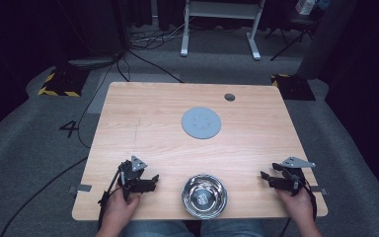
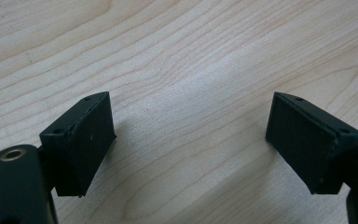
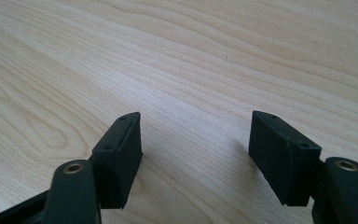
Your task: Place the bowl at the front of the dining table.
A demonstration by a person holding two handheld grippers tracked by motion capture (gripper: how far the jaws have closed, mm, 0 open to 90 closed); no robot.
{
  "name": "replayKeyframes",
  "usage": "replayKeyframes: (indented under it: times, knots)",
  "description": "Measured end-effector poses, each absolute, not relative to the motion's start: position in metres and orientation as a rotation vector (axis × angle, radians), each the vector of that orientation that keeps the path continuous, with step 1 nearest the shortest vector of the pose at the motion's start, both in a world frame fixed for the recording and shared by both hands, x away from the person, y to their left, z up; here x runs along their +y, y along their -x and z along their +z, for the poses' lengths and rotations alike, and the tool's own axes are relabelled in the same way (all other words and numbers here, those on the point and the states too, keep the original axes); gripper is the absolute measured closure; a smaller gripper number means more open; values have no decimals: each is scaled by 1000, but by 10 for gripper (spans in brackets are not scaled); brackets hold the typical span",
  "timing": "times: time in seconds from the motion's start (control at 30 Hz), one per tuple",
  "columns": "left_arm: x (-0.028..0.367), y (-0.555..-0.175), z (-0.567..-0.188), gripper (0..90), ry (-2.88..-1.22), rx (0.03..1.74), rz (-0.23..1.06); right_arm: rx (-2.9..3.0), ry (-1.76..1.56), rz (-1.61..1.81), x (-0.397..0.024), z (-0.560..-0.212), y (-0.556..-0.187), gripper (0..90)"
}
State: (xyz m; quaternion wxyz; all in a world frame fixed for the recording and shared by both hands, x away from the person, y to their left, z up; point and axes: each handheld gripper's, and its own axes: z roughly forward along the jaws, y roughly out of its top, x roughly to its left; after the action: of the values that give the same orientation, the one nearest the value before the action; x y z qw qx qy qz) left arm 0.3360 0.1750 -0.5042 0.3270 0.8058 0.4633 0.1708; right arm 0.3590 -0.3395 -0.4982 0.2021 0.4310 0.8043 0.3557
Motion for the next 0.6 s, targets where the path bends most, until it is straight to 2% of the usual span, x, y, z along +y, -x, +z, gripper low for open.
replayKeyframes:
  times: [0.6]
  knots:
    - [175,-336,-504,156,-2112,1215,447,2298,-1135,976,-318,-449,-347,355]
